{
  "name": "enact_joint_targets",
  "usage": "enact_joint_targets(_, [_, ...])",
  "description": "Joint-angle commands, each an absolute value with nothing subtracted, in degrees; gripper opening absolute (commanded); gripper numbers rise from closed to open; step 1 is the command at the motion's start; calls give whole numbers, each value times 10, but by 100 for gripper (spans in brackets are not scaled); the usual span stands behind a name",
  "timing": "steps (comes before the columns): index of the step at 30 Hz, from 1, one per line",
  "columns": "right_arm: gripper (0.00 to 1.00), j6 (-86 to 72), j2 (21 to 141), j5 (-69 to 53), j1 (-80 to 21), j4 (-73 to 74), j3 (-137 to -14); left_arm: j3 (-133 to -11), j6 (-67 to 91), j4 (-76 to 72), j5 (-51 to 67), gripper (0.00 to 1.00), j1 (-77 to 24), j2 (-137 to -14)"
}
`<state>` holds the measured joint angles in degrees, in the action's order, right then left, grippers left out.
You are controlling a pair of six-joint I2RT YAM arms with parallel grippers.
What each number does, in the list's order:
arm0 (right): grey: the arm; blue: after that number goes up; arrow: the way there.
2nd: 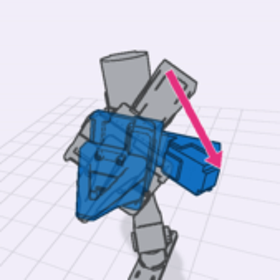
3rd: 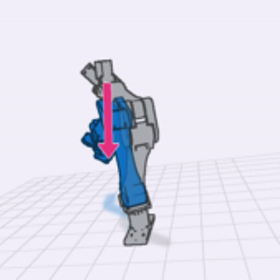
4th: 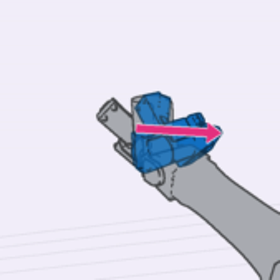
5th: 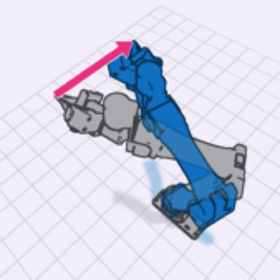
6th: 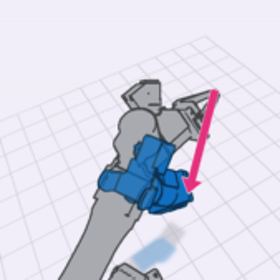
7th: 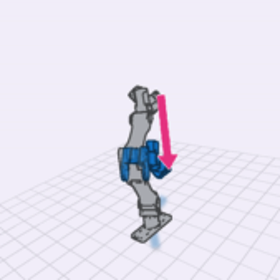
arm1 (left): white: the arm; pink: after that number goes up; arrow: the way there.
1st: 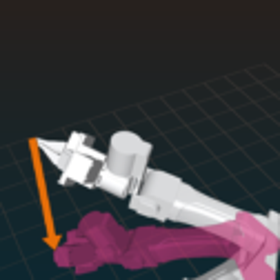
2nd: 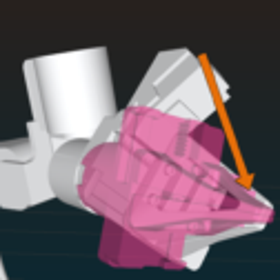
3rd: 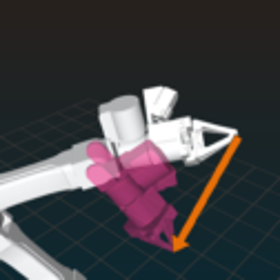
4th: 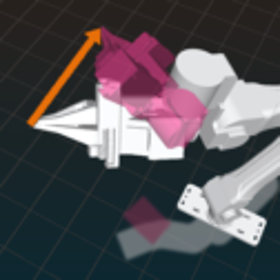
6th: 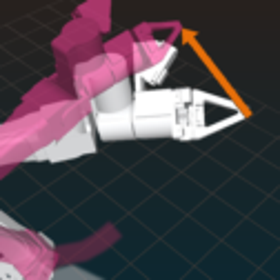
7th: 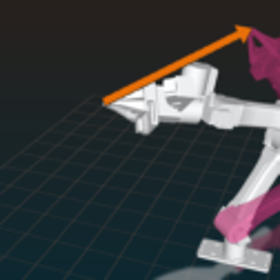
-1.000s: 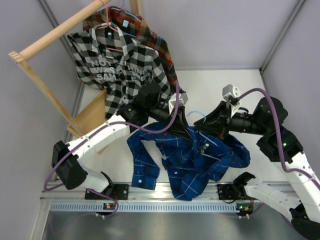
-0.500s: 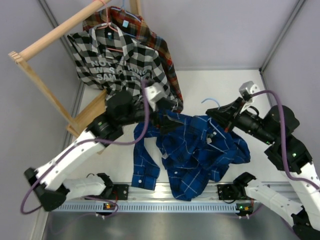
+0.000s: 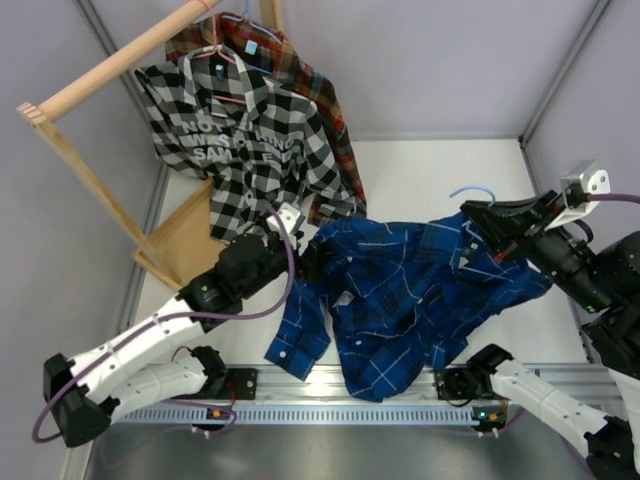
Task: Place the shirt on the hanger
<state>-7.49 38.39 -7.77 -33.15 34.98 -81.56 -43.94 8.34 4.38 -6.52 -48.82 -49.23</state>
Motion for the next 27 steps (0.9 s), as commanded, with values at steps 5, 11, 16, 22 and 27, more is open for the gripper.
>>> enact_joint_targets(5, [0, -67, 392, -59, -331, 365, -852, -443, 149, -35, -151, 0, -491, -582])
enact_joint_targets(11, [0, -67, 356, 40, -331, 364, -817, -480, 222, 36, -310, 0, -458, -638])
enact_joint_targets(16, [0, -66, 347, 67, -331, 363, -807, -499, 255, 57, -243, 0, -418, -681])
enact_joint_targets(22, [0, -61, 359, 89, -331, 363, -799, -507, 257, 47, -229, 0, -417, -687])
enact_joint_targets(27, [0, -63, 363, 63, -331, 351, -791, -529, 233, 62, -186, 45, -419, -674])
